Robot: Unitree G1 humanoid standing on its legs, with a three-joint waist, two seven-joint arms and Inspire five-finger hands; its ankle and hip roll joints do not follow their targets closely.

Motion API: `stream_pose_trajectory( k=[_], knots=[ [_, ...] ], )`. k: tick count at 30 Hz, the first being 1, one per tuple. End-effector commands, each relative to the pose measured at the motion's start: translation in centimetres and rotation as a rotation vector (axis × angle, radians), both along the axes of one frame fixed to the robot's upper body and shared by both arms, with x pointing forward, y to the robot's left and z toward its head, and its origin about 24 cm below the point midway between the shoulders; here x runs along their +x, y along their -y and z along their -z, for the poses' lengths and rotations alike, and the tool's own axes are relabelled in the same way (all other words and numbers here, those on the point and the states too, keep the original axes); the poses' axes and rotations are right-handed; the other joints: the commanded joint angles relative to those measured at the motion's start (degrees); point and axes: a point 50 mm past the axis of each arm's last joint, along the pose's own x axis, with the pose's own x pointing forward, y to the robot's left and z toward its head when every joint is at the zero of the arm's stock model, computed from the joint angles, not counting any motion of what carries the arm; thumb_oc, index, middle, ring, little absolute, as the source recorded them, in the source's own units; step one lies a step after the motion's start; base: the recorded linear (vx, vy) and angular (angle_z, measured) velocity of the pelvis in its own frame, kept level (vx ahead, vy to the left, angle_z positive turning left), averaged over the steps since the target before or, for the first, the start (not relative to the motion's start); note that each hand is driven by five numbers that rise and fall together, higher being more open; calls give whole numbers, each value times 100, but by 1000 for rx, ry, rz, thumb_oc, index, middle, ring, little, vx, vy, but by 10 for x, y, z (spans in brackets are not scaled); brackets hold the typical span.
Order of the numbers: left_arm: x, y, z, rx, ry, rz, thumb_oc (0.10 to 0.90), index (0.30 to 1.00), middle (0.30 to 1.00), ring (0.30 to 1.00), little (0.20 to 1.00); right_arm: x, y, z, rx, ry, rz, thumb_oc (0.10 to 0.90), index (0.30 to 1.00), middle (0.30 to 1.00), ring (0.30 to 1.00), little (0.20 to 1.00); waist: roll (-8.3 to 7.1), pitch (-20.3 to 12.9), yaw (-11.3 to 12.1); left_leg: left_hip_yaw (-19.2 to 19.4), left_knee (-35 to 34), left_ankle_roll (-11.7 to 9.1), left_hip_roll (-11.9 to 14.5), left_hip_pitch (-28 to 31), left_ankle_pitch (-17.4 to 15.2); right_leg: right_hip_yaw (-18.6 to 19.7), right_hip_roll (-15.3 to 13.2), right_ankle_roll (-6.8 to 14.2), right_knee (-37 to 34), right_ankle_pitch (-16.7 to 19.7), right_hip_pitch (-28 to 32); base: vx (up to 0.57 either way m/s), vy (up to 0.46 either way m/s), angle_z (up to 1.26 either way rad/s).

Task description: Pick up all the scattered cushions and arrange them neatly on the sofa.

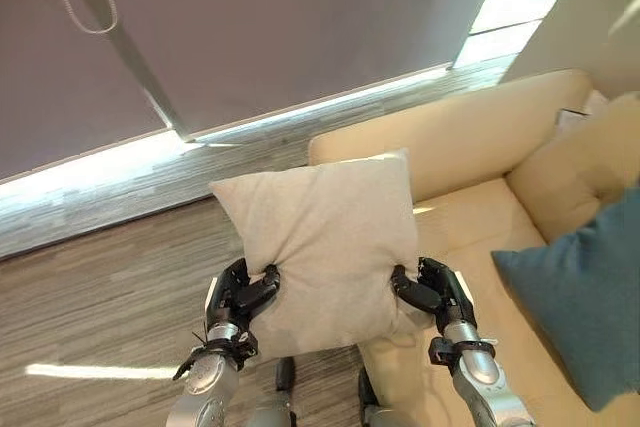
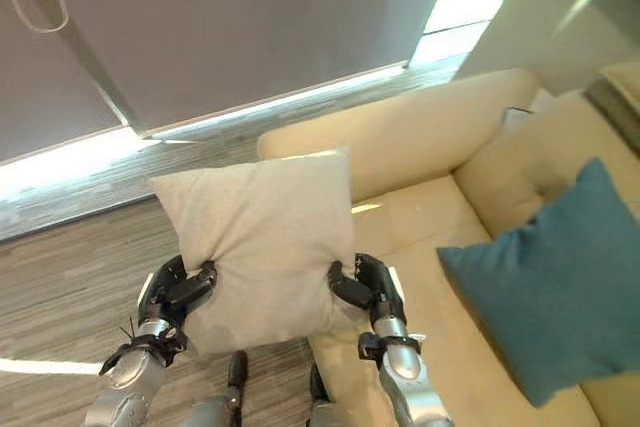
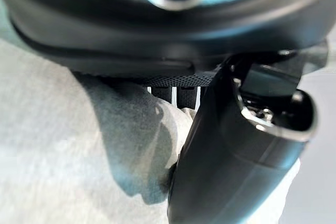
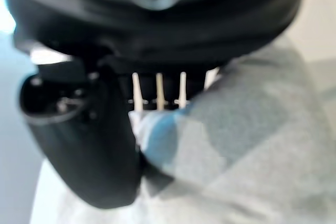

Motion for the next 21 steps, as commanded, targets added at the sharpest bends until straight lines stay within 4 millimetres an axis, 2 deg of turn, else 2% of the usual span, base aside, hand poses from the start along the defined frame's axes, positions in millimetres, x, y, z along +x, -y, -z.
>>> stream_pose_trajectory(
  k=[1, 3, 5, 7, 8, 9, 10, 11, 12, 13, 14, 15, 16, 17, 19, 21],
  knots=[
    [27, 40, -64, -110, 371, 183, 400, 300, 300, 300, 300, 17, -36, -61, 86, 349, -153, 400, 300, 300, 300, 300, 31, -571, 3, 219, 246, 173, -77, 795, -1214, -36, 150, 470, -1, 184, -397, -78, 198, -30],
    [28, 37, -64, -84, 371, 176, 400, 300, 300, 300, 300, 18, -37, -66, 85, 368, -147, 400, 300, 300, 300, 300, -14, -535, -34, 519, 192, 286, -209, 865, -1209, 201, 20, 731, 106, 398, -613, -181, 354, -85],
    [27, 36, -63, -66, 367, 180, 400, 300, 300, 300, 300, 17, -38, -65, 79, 365, -155, 400, 300, 300, 300, 300, -41, -516, -53, 701, 38, 371, -268, 962, -1157, 280, -58, 906, 157, 504, -772, -177, 289, -148],
    [26, 35, -62, -56, 360, 183, 400, 300, 300, 300, 300, 16, -39, -65, 76, 363, -157, 400, 300, 300, 300, 300, -52, -500, -41, 801, -89, 414, -287, 1025, -1108, 299, -85, 974, 210, 529, -852, -138, 128, -82],
    [26, 35, -62, -48, 359, 184, 400, 300, 300, 300, 300, 16, -40, -64, 72, 360, -155, 400, 300, 300, 300, 300, -67, -453, -46, 852, -138, 416, -281, 1034, -1054, 250, -111, 974, 336, 634, -957, -249, 137, -46],
    [27, 36, -63, -41, 361, 191, 400, 300, 300, 300, 300, 16, -40, -64, 69, 357, -150, 400, 300, 300, 300, 300, -76, -372, -15, 904, -181, 438, -265, 1030, -980, 122, -116, 974, 550, 573, -1051, -366, 167, -67],
    [29, 35, -65, -24, 374, 196, 400, 300, 300, 300, 300, 17, -42, -65, 70, 365, -146, 400, 300, 300, 300, 300, -40, -259, 106, 1027, -230, 492, -273, 1023, -884, -533, -277, 931, 961, 333, -1038, -290, 142, -74],
    [29, 35, -65, -24, 374, 196, 400, 300, 300, 300, 300, 17, -42, -65, 70, 365, -146, 400, 300, 300, 300, 300, -41, -261, 105, 1026, -229, 493, -273, 1020, -883, -533, -277, 931, 961, 333, -1041, -311, 166, -84],
    [28, 39, -65, -21, 374, 232, 400, 300, 300, 300, 300, 15, -42, -64, 63, 365, -150, 400, 300, 300, 300, 300, -13, -278, 152, 1092, -300, 533, -274, 1029, -782, -1038, -303, 657, 1371, -3, -823, -128, 63, -45],
    [28, 39, -65, -21, 374, 232, 400, 300, 300, 300, 300, 15, -42, -64, 63, 365, -150, 400, 300, 300, 300, 300, -13, -274, 150, 1090, -301, 533, -275, 1033, -781, -1040, -304, 657, 1373, -5, -820, -194, 86, -33],
    [27, 40, -65, -26, 374, 241, 400, 300, 300, 300, 300, 15, -41, -65, 55, 367, -150, 400, 300, 300, 300, 300, -15, -292, 169, 1145, -327, 549, -257, 1036, -742, -1098, -206, 614, 1625, -191, -706, -132, 36, -13],
    [27, 42, -64, -28, 363, 247, 400, 300, 300, 300, 300, 15, -41, -66, 58, 371, -148, 400, 300, 300, 300, 300, -50, -400, 212, 1296, -347, 569, -263, 988, -698, -1313, -118, 525, 1677, -434, -421, -187, 42, -16],
    [27, 42, -62, -28, 355, 251, 400, 300, 300, 300, 300, 16, -42, -66, 65, 376, -148, 400, 300, 300, 300, 300, -59, -480, 250, 1407, -332, 578, -256, 900, -651, -1423, -63, 463, 1632, -523, -305, -119, 19, -18],
    [26, 42, -62, -28, 354, 251, 400, 300, 300, 300, 300, 15, -42, -66, 66, 375, -147, 400, 300, 300, 300, 300, -63, -477, 259, 1416, -331, 577, -257, 910, -657, -1414, -63, 464, 1638, -532, -301, -87, 2, -57],
    [24, 42, -60, -32, 339, 251, 400, 300, 300, 300, 300, 15, -44, -64, 72, 367, -146, 400, 300, 300, 300, 300, -105, -590, 389, 1668, -303, 568, -248, 804, -627, -1616, -37, 415, 1334, -601, -2, -102, -47, -57],
    [21, 44, -58, -49, 331, 260, 400, 300, 300, 300, 300, 13, -40, -64, 46, 366, -134, 400, 300, 300, 300, 300, -106, -659, 409, 1796, -214, 499, -195, 713, -610, -1414, 71, 383, 1033, -554, -24, -71, -98, -35]
  ],
)
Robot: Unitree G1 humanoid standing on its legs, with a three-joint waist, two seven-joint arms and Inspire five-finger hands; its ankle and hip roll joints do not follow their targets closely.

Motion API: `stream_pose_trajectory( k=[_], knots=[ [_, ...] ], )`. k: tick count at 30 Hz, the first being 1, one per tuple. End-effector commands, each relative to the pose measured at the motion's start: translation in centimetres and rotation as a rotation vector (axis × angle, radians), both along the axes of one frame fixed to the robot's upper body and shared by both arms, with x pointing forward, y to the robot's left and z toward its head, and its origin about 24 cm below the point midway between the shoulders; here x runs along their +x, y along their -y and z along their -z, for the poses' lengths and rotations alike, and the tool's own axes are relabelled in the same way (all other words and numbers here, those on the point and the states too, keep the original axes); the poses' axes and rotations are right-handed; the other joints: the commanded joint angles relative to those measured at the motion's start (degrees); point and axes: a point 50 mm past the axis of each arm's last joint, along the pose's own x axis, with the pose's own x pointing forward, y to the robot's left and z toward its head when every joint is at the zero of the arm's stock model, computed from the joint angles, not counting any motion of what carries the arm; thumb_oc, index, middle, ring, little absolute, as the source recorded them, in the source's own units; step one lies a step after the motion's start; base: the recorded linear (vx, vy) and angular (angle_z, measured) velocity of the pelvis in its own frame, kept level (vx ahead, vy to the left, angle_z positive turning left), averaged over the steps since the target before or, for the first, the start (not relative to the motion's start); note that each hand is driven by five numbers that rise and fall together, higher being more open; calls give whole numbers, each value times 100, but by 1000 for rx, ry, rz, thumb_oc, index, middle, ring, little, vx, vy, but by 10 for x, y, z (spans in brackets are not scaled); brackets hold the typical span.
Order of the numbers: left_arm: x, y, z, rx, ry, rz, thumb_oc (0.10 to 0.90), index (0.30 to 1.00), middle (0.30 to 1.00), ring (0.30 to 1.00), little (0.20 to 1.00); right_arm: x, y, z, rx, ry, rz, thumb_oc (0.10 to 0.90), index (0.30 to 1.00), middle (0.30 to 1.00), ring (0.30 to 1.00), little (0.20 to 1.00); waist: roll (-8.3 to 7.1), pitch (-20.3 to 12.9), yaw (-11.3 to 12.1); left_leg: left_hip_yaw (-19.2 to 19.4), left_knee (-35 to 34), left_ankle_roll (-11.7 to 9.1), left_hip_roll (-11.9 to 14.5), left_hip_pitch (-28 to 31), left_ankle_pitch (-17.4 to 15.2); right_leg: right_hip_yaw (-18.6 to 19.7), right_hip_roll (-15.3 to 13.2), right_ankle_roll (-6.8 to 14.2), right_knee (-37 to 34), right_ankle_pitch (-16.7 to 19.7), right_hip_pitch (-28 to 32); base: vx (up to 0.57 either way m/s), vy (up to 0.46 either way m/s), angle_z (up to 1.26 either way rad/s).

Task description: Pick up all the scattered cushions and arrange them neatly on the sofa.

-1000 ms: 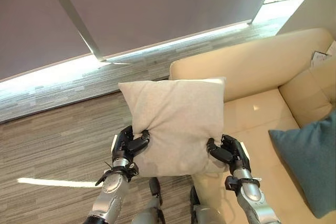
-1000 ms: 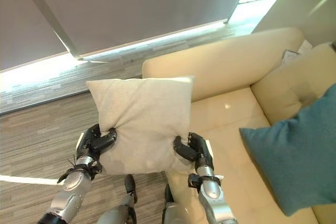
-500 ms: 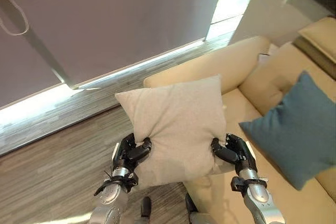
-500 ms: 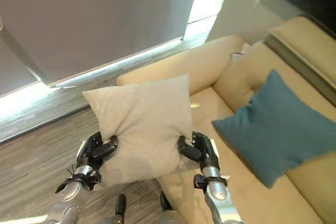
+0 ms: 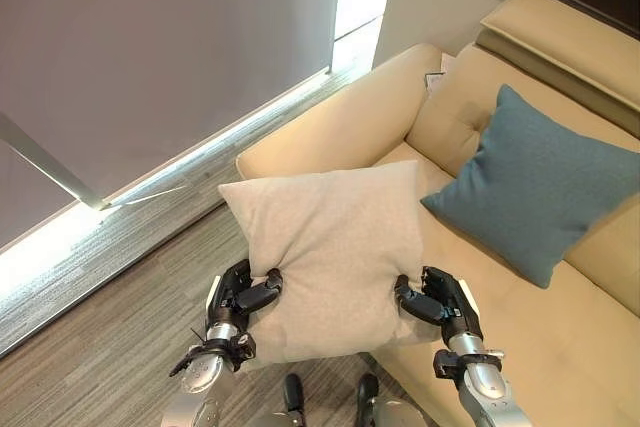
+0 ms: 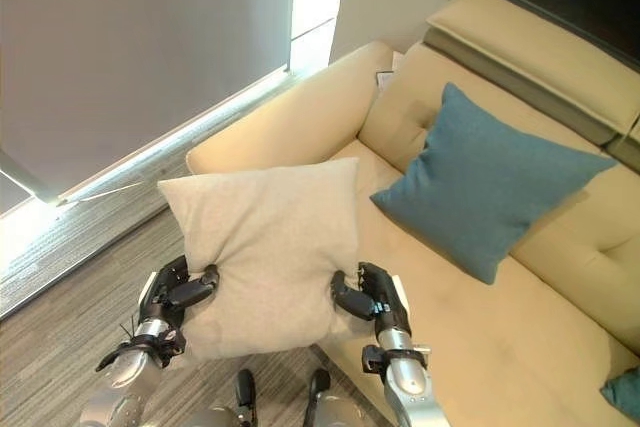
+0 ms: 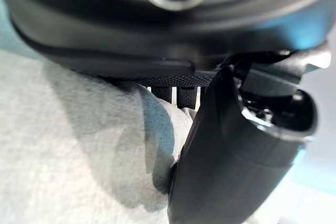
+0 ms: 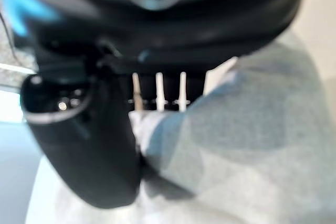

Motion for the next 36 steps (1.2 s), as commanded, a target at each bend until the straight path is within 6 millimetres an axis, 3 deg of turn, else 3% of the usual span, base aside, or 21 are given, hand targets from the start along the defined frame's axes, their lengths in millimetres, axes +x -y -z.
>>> stream_pose_trajectory(
  k=[1, 2, 4, 5, 7, 8, 11, 15, 16, 17, 19, 21, 22, 23, 24, 25, 28, 29, 31, 33, 36],
  knots=[
    [22, 51, -59, -122, 337, 236, 400, 300, 300, 300, 300, 25, -33, -67, 68, 374, -139, 400, 300, 300, 300, 300, -182, -817, -13, -503, 378, -171, -204, -30, -761, 2, 173, 385, -127, -146, 309, -37, -58, -45],
    [23, 53, -58, -134, 336, 240, 400, 300, 300, 300, 300, 24, -26, -70, 50, 384, -125, 400, 300, 300, 300, 300, -171, -799, -137, -468, 665, -187, -220, -127, -832, 258, 223, 357, -427, -51, 385, -69, -40, -35],
    [23, 56, -59, -138, 338, 246, 400, 300, 300, 300, 300, 23, -24, -71, 43, 387, -118, 400, 300, 300, 300, 300, -172, -762, -171, -481, 879, -213, -221, -236, -863, 336, 249, 315, -613, -21, 475, -128, -22, -17],
    [26, 59, -63, -152, 355, 240, 400, 300, 300, 300, 300, 26, -21, -71, 33, 385, -108, 400, 300, 300, 300, 300, -200, -656, -135, -810, 1351, -372, -259, -549, -891, 514, 242, 258, -798, 53, 491, -213, 28, -15],
    [27, 61, -66, -172, 370, 241, 400, 300, 300, 300, 300, 27, -20, -69, 24, 372, -108, 400, 300, 300, 300, 300, -214, -634, -103, -1446, 1513, -546, -435, -593, -1032, 630, 218, 262, -913, 184, 429, -178, 41, -46],
    [27, 61, -66, -172, 370, 241, 400, 300, 300, 300, 300, 27, -19, -69, 24, 372, -109, 400, 300, 300, 300, 300, -210, -630, -112, -1455, 1514, -547, -435, -587, -1035, 620, 219, 262, -919, 184, 440, -114, 87, -72],
    [26, 62, -69, -174, 387, 239, 400, 300, 300, 300, 300, 28, -19, -67, 0, 354, -156, 400, 300, 300, 300, 300, -186, -740, -185, -2307, 1725, -584, -286, -123, -1215, 1154, 133, 355, -775, 409, 137, -116, 174, -55],
    [26, 63, -71, -187, 393, 239, 400, 300, 300, 300, 300, 26, -18, -67, 0, 350, -155, 400, 300, 300, 300, 300, -71, -738, -251, -2676, 1414, -566, -146, 277, -1354, 1474, 110, 484, -600, 510, -198, -108, 195, -91],
    [25, 64, -70, -196, 390, 243, 400, 300, 300, 300, 300, 26, -16, -69, -4, 362, -145, 400, 300, 300, 300, 300, -47, -724, -294, -2668, 1197, -506, -172, 352, -1510, 1526, 75, 531, -572, 523, -264, -191, 347, -64],
    [27, 64, -68, -192, 380, 232, 400, 300, 300, 300, 300, 27, -14, -72, -26, 380, -133, 400, 300, 300, 300, 300, -41, -664, -337, -2458, 975, -388, -249, 470, -1575, 1615, -31, 726, -516, 748, -427, -213, 353, -48],
    [28, 63, -68, -186, 383, 234, 400, 300, 300, 300, 300, 30, -13, -77, -31, 400, -122, 400, 300, 300, 300, 300, -61, -558, -372, -2233, 754, -314, -350, 542, -1529, 1710, -150, 956, -616, 1056, -574, -238, 319, -80],
    [28, 62, -68, -173, 387, 239, 400, 300, 300, 300, 300, 30, -13, -78, -34, 403, -118, 400, 300, 300, 300, 300, -57, -543, -367, -2115, 668, -299, -339, 553, -1509, 1660, -173, 977, -736, 1082, -599, -163, 116, -101],
    [27, 60, -69, -144, 392, 236, 400, 300, 300, 300, 300, 31, -14, -79, -34, 414, -111, 400, 300, 300, 300, 300, -72, -489, -368, -1956, 640, -305, -317, 533, -1460, 1511, -230, 977, -749, 1331, -726, -175, 73, -74],
    [27, 59, -70, -135, 399, 241, 400, 300, 300, 300, 300, 30, -13, -80, -34, 419, -103, 400, 300, 300, 300, 300, -19, -422, -302, -1829, 640, -285, -263, 508, -1439, 1210, -235, 977, -694, 1187, -769, -398, 177, -55],
    [28, 55, -72, -112, 405, 241, 400, 300, 300, 300, 300, 31, -14, -80, -38, 422, -96, 400, 300, 300, 300, 300, 32, -357, -170, -1602, 593, -222, -223, 366, -1275, 408, -405, 822, -469, 802, -611, -393, 181, -90],
    [28, 55, -73, -104, 409, 251, 400, 300, 300, 300, 300, 31, -14, -80, -43, 423, -97, 400, 300, 300, 300, 300, 36, -374, -135, -1508, 513, -193, -213, 305, -1162, 179, -421, 697, -237, 637, -520, -398, 177, -103],
    [30, 55, -76, -94, 421, 257, 400, 300, 300, 300, 300, 31, -16, -79, -49, 421, -106, 400, 300, 300, 300, 300, 19, -453, -71, -1307, 438, -128, -197, 203, -1015, 7, -301, 564, 284, 321, -324, -169, 66, -81],
    [32, 55, -77, -90, 418, 257, 400, 300, 300, 300, 300, 31, -17, -78, -49, 416, -111, 400, 300, 300, 300, 300, 2, -543, 24, -1081, 472, -67, -196, 87, -945, -179, -149, 494, 623, -19, -50, -241, 59, -38],
    [33, 54, -78, -92, 417, 250, 400, 300, 300, 300, 300, 32, -20, -78, -50, 415, -125, 400, 300, 300, 300, 300, -30, -639, 153, -809, 548, -48, -171, -59, -913, -428, -86, 454, 710, -249, 214, -250, -6, -94],
    [32, 52, -77, -106, 406, 234, 400, 300, 300, 300, 300, 35, -24, -76, -50, 405, -136, 400, 300, 300, 300, 300, -111, -766, 488, -369, 599, -68, -135, -287, -809, -838, -92, 423, 206, -319, 603, -230, -104, -131],
    [30, 53, -73, -133, 386, 231, 400, 300, 300, 300, 300, 34, -22, -77, -72, 403, -139, 400, 300, 300, 300, 300, -79, -782, 486, -266, 647, -112, -116, -341, -741, -502, 86, 361, -372, -348, 690, -77, -100, -127]
  ],
)
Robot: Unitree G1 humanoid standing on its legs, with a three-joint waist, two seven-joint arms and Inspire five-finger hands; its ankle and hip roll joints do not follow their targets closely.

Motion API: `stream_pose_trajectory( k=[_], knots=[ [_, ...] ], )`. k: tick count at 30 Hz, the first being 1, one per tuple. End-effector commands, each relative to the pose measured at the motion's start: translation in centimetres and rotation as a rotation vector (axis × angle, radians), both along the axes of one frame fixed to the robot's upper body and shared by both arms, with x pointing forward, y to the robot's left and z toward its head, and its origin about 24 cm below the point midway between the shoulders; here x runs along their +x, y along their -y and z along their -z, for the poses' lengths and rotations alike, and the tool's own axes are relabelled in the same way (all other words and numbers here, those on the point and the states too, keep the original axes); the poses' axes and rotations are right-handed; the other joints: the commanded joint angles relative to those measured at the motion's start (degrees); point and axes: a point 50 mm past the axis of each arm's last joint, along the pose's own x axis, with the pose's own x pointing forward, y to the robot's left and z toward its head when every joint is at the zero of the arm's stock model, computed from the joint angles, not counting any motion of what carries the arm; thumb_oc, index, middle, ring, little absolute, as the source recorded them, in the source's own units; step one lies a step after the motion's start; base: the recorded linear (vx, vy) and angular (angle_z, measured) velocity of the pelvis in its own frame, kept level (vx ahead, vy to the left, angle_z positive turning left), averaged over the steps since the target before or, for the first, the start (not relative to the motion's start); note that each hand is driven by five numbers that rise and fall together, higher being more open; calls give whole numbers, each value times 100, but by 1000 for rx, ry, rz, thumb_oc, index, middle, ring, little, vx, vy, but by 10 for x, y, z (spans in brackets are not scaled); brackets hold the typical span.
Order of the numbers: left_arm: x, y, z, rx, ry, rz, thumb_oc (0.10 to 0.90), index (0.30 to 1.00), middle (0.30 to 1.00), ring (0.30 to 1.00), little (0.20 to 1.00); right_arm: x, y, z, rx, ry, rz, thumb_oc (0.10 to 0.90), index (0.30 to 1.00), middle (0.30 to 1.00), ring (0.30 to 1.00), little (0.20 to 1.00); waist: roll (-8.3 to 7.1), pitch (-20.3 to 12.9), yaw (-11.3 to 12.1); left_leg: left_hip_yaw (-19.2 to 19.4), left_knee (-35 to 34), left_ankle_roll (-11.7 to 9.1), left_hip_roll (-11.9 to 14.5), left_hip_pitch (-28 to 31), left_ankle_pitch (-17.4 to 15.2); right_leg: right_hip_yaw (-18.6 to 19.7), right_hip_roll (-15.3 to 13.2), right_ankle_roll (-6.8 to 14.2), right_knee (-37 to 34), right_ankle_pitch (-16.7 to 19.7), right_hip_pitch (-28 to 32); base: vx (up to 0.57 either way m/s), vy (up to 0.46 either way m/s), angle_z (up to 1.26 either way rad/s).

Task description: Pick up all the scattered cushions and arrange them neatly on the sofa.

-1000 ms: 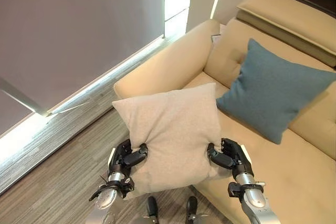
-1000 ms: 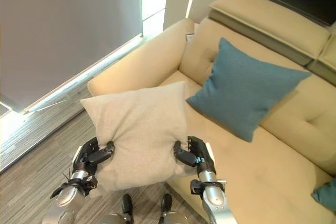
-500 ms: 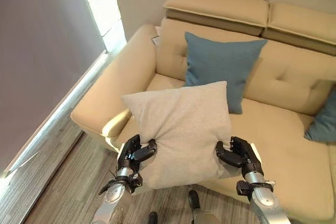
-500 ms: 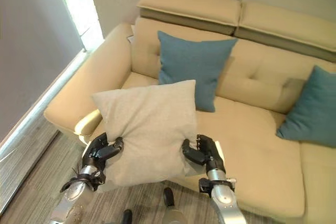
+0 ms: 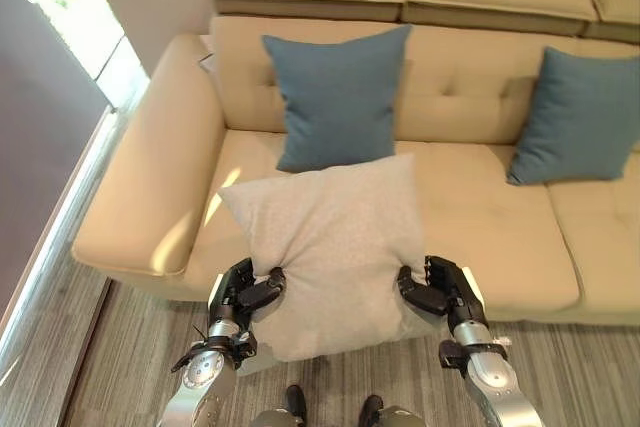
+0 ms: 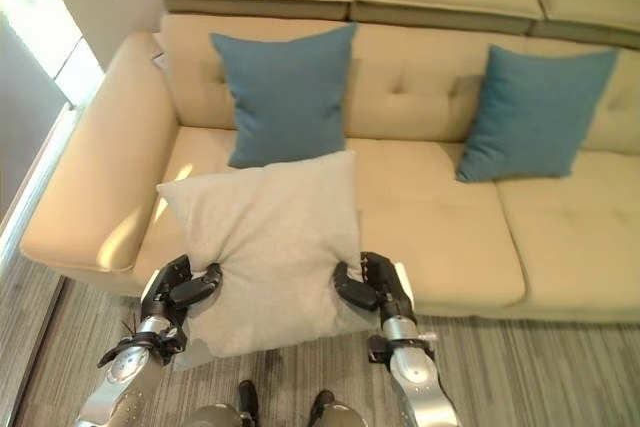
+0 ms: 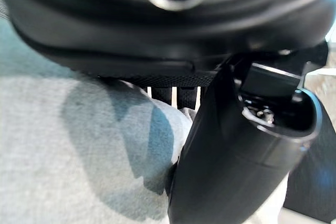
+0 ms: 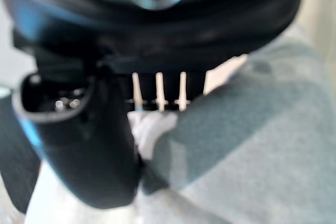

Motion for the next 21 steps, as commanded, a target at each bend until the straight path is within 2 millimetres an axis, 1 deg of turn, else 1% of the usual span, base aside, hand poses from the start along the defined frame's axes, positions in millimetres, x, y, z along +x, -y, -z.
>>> stream_pose_trajectory(
  k=[1, 2, 3, 4, 5, 6, 7, 8, 9, 10, 11, 12, 13, 14, 15, 16, 18, 19, 20, 21],
  knots=[
    [27, 54, -71, -126, 386, 217, 400, 300, 300, 300, 300, 20, -25, -62, 38, 348, -115, 400, 300, 300, 300, 300, -10, -658, -88, -627, -276, -330, -188, -357, -21, 375, 142, 757, -540, -206, 507, -143, -78, -58],
    [29, 56, -72, -133, 392, 220, 400, 300, 300, 300, 300, 20, -23, -64, 30, 353, -113, 400, 300, 300, 300, 300, 22, -625, -90, -718, -231, -375, -175, -481, 44, 421, 148, 727, -589, -181, 459, -120, -42, -46],
    [29, 56, -72, -134, 392, 221, 400, 300, 300, 300, 300, 20, -23, -64, 29, 353, -113, 400, 300, 300, 300, 300, 25, -630, -95, -725, -222, -377, -174, -494, 42, 415, 150, 725, -592, -180, 454, -149, -11, -40],
    [31, 62, -75, -138, 405, 244, 400, 300, 300, 300, 300, 20, -18, -67, 14, 364, -105, 400, 300, 300, 300, 300, 63, -529, -132, -911, -142, -456, -179, -616, 77, 433, 142, 693, -625, -180, 442, -153, -8, -14],
    [33, 65, -77, -138, 413, 253, 400, 300, 300, 300, 300, 21, -16, -69, 4, 370, -100, 400, 300, 300, 300, 300, 104, -506, -171, -1091, -136, -500, -197, -687, 89, 436, 148, 672, -643, -152, 386, -274, 17, 5],
    [36, 73, -82, -148, 434, 278, 400, 300, 300, 300, 300, 22, -11, -69, -10, 368, -85, 400, 300, 300, 300, 300, 171, -382, -211, -1700, -5, -614, -319, -766, 46, 541, 153, 632, -582, -145, 347, -196, 23, 8],
    [36, 73, -83, -148, 435, 278, 400, 300, 300, 300, 300, 22, -11, -69, -10, 369, -85, 400, 300, 300, 300, 300, 173, -394, -219, -1707, -10, -612, -322, -788, 66, 533, 152, 632, -589, -129, 330, -169, 41, 1],
    [37, 76, -86, -152, 449, 289, 400, 300, 300, 300, 300, 21, -9, -68, -18, 366, -78, 400, 300, 300, 300, 300, 190, -365, -251, -2017, 61, -647, -396, -773, 2, 632, 147, 616, -559, -89, 278, -133, 64, -34],
    [39, 81, -92, -155, 476, 307, 400, 300, 300, 300, 300, 21, -8, -69, -23, 372, -83, 400, 300, 300, 300, 300, 183, -361, -329, -2428, 248, -665, -499, -662, -202, 854, 111, 605, -521, -2, 162, -153, 106, -43],
    [40, 83, -95, -151, 490, 316, 400, 300, 300, 300, 300, 22, -10, -70, -31, 374, -96, 400, 300, 300, 300, 300, 172, -343, -355, -2562, 381, -659, -531, -522, -398, 1033, 100, 605, -528, 48, 133, -117, 94, -59],
    [40, 83, -95, -151, 490, 316, 400, 300, 300, 300, 300, 22, -10, -70, -31, 374, -96, 400, 300, 300, 300, 300, 167, -350, -356, -2561, 371, -656, -538, -535, -376, 1033, 93, 607, -536, 64, 119, -93, 139, -93],
    [44, 85, -99, -143, 507, 316, 400, 300, 300, 300, 300, 24, -14, -69, -34, 369, -123, 400, 300, 300, 300, 300, 144, -383, -395, -2896, 536, -635, -608, -335, -518, 1354, 101, 619, -513, 186, -41, -99, 165, -112],
    [46, 86, -101, -140, 515, 315, 400, 300, 300, 300, 300, 26, -17, -69, -30, 367, -137, 400, 300, 300, 300, 300, 163, -396, -404, -3097, 614, -638, -637, -230, -547, 1546, 111, 653, -489, 260, -140, -92, 163, -117],
    [46, 86, -101, -141, 516, 315, 400, 300, 300, 300, 300, 26, -17, -70, -30, 367, -137, 400, 300, 300, 300, 300, 169, -388, -389, -3082, 614, -637, -628, -220, -557, 1562, 120, 652, -482, 257, -139, -98, 209, -121],
    [47, 93, -103, -142, 525, 330, 400, 300, 300, 300, 300, 28, -18, -69, -40, 360, -143, 400, 300, 300, 300, 300, 235, -410, -454, -3327, 411, -554, -630, -60, -712, 1849, 124, 746, -431, 352, -311, -104, 219, -119],
    [49, 95, -104, -140, 529, 341, 400, 300, 300, 300, 300, 28, -17, -70, -48, 366, -141, 400, 300, 300, 300, 300, 266, -407, -503, -3305, 220, -486, -625, 24, -717, 1943, 120, 796, -408, 420, -387, -147, 294, -137],
    [52, 100, -104, -126, 529, 351, 400, 300, 300, 300, 300, 31, -15, -69, -56, 362, -125, 400, 300, 300, 300, 300, 251, -350, -589, -3115, 72, -412, -665, 79, -660, 2059, 46, 973, -380, 679, -576, -127, 197, -96],
    [52, 100, -104, -126, 530, 351, 400, 300, 300, 300, 300, 31, -15, -70, -57, 362, -124, 400, 300, 300, 300, 300, 250, -347, -567, -3094, 66, -409, -665, 84, -659, 2081, 50, 976, -377, 682, -584, -199, 214, -97],
    [54, 106, -103, -107, 524, 383, 400, 300, 300, 300, 300, 31, -14, -69, -65, 356, -120, 400, 300, 300, 300, 300, 204, -319, -676, -2815, -201, -320, -669, 175, -609, 2156, -14, 1197, -512, 942, -757, -131, 134, -102],
    [54, 106, -103, -107, 524, 383, 400, 300, 300, 300, 300, 31, -14, -69, -66, 356, -120, 400, 300, 300, 300, 300, 206, -311, -649, -2791, -219, -318, -664, 195, -607, 2179, -5, 1199, -520, 949, -751, -210, 167, -114]
  ],
)
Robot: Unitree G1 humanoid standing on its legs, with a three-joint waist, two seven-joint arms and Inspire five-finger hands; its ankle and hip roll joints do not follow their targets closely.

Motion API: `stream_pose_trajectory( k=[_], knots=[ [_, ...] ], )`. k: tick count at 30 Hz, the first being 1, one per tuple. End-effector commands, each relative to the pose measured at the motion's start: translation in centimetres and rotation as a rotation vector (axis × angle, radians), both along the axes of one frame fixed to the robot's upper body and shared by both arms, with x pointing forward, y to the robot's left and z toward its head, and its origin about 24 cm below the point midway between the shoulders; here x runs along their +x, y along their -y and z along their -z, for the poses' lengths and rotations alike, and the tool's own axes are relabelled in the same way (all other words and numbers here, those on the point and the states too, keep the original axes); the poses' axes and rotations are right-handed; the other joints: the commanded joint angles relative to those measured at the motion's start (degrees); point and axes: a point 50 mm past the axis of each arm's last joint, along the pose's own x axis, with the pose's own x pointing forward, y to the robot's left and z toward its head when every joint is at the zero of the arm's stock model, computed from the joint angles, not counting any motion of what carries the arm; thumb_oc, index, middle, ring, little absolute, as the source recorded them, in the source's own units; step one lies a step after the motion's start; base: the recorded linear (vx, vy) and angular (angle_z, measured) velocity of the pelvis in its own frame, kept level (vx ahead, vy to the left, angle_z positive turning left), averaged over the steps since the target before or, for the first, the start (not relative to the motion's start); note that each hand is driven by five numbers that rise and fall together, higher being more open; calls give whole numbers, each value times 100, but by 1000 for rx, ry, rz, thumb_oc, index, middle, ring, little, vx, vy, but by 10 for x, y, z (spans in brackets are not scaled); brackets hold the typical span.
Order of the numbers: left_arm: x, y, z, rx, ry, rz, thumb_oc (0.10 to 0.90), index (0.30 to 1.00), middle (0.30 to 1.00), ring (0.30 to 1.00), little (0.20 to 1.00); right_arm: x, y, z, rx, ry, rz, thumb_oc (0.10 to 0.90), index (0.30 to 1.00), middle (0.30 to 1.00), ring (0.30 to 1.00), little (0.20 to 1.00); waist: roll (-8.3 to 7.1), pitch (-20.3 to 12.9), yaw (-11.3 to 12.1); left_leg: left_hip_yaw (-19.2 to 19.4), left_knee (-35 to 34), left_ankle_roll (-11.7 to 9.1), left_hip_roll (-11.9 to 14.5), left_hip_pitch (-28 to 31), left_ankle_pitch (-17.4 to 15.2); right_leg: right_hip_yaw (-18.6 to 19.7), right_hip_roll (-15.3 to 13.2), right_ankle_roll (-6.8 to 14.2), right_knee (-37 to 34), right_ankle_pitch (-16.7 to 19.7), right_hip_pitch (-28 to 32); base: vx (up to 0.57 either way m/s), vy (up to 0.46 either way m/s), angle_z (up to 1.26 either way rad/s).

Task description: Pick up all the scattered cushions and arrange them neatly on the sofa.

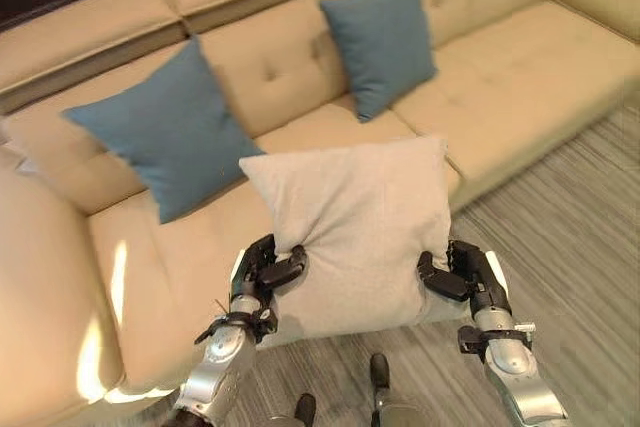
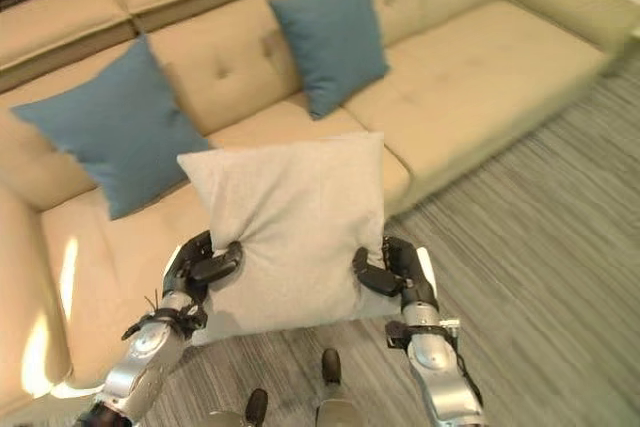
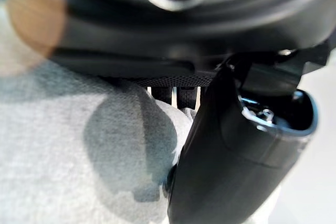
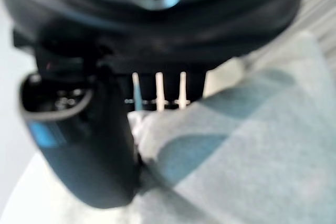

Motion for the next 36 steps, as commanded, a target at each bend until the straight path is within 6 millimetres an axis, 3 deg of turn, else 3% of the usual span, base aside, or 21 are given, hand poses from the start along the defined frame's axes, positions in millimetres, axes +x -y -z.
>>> stream_pose_trajectory(
  k=[1, 2, 3, 4, 6, 8, 10, 12, 14, 17, 23, 24, 26, 28, 31, 33, 36],
  knots=[
    [13, 67, -73, -97, 395, 267, 400, 300, 300, 300, 300, 26, -44, -55, 8, 301, -227, 400, 300, 300, 300, 300, 256, -231, 242, -12, -377, -175, 321, 274, -350, -552, 150, 684, 457, -244, 48, -287, 62, -132],
    [14, 67, -72, -69, 396, 274, 400, 300, 300, 300, 300, 26, -43, -52, 17, 295, -207, 400, 300, 300, 300, 300, 251, -94, 278, 327, -350, -133, 445, 215, -319, -944, 123, 713, 457, -324, -39, -297, 61, -137],
    [14, 67, -72, -69, 396, 274, 400, 300, 300, 300, 300, 26, -44, -52, 17, 296, -207, 400, 300, 300, 300, 300, 235, -99, 277, 330, -355, -132, 429, 200, -298, -938, 108, 716, 452, -311, -54, -459, 102, -182],
    [15, 68, -70, -58, 390, 298, 400, 300, 300, 300, 300, 24, -40, -49, 20, 290, -179, 400, 300, 300, 300, 300, 273, -32, 387, 799, -390, -100, 570, 89, -147, -1970, -140, 496, 619, -587, 120, -338, 101, -150],
    [15, 68, -72, -57, 401, 304, 400, 300, 300, 300, 300, 22, -39, -47, 16, 285, -179, 400, 300, 300, 300, 300, 276, -31, 388, 942, -460, -78, 606, 71, -71, -2116, -145, 400, 882, -718, 176, -254, 72, -153],
    [17, 70, -72, -34, 400, 317, 400, 300, 300, 300, 300, 21, -37, -45, -3, 268, -189, 400, 300, 300, 300, 300, 238, -166, 426, 1329, -578, -28, 692, 48, 61, -2152, -23, 295, 1367, -1096, 467, -192, 27, -119],
    [17, 71, -73, -33, 403, 316, 400, 300, 300, 300, 300, 22, -38, -45, -9, 268, -192, 400, 300, 300, 300, 300, 236, -200, 493, 1475, -559, -37, 724, -7, 100, -2325, -40, 281, 1415, -1203, 607, -131, -15, -82],
    [18, 73, -75, -25, 406, 332, 400, 300, 300, 300, 300, 23, -39, -44, -13, 264, -195, 400, 300, 300, 300, 300, 169, -301, 711, 1726, -567, -93, 732, -92, 136, -2713, -101, 267, 1130, -1231, 935, -53, -77, -91],
    [17, 71, -73, -25, 402, 317, 400, 300, 300, 300, 300, 22, -38, -42, -16, 254, -189, 400, 300, 300, 300, 300, 151, -466, 830, 1841, -655, -132, 729, 4, 140, -2686, 4, 283, 602, -1173, 1126, 117, -168, -105],
    [18, 73, -72, -15, 398, 311, 400, 300, 300, 300, 300, 22, -36, -46, -45, 268, -197, 400, 300, 300, 300, 300, 260, -535, 711, 1823, -707, -236, 837, 160, 150, -2474, 202, 169, 383, -1213, 1205, 152, -221, -47],
    [20, 74, -81, -29, 429, 305, 400, 300, 300, 300, 300, 17, -25, -57, -77, 318, -155, 400, 300, 300, 300, 300, 270, -279, 506, 1765, 980, -487, 1189, -213, -146, -2385, 384, -134, 219, -1431, 1559, 46, -149, 8],
    [20, 73, -82, -26, 434, 297, 400, 300, 300, 300, 300, 16, -24, -57, -83, 315, -148, 400, 300, 300, 300, 300, 259, -259, 510, 1665, 1202, -521, 1186, -326, -1, -2314, 417, -173, 214, -1434, 1580, 76, -76, -8],
    [22, 74, -87, -13, 451, 298, 400, 300, 300, 300, 300, 15, -22, -58, -84, 319, -136, 400, 300, 300, 300, 300, 224, -194, 571, 1306, 1311, -515, 967, -596, 11, -2165, 477, -201, 202, -1486, 1617, 86, -66, -30],
    [23, 78, -90, -6, 467, 308, 400, 300, 300, 300, 300, 12, -19, -60, -95, 327, -128, 400, 300, 300, 300, 300, 148, -237, 582, 1084, 984, -443, 683, -809, -57, -2063, 491, -168, 166, -1501, 1657, 156, -52, -53],
    [24, 82, -92, 23, 478, 315, 400, 300, 300, 300, 300, 12, -15, -60, -118, 335, -89, 400, 300, 300, 300, 300, 181, -291, 609, 1045, 484, -413, 450, -1195, 387, -1877, 683, -149, 69, -1553, 1859, 208, -24, -26],
    [24, 82, -96, 28, 495, 320, 400, 300, 300, 300, 300, 12, -14, -61, -119, 343, -80, 400, 300, 300, 300, 300, 165, -292, 688, 1044, 452, -451, 421, -1328, 476, -1736, 733, -161, 48, -1573, 1904, 153, 1, -62],
    [23, 77, -94, 47, 495, 311, 400, 300, 300, 300, 300, 12, -20, -61, -121, 349, -94, 400, 300, 300, 300, 300, 214, -451, 799, 954, 142, -231, 391, -940, 383, -1473, 737, -102, 415, -1768, 1989, 281, 115, -109]
  ],
)
